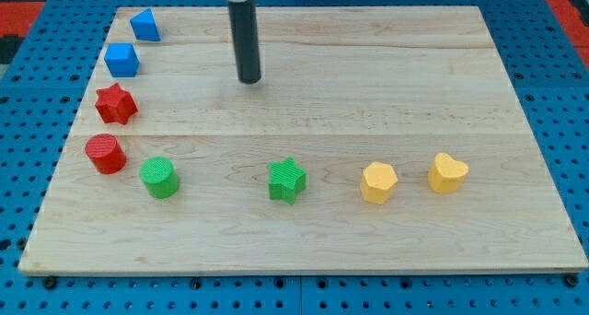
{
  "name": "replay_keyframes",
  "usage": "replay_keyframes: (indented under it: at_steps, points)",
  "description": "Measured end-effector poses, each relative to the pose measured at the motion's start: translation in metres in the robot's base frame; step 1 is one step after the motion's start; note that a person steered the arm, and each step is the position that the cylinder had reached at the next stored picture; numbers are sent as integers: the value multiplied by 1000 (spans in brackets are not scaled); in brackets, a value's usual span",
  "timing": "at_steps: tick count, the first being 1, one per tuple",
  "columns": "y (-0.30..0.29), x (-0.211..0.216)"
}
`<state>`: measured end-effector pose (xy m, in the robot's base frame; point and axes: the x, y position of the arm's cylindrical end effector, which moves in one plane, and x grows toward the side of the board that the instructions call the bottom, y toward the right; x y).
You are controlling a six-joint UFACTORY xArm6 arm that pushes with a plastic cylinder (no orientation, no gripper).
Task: Push the green star vertical to the green circle
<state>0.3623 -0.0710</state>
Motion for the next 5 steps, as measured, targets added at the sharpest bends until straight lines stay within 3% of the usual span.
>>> replay_keyframes:
  at_steps: [1,2,3,4,5]
  points:
    - [10,71]
    - [77,94]
    - [101,129]
    - [106,183]
    - [70,190]
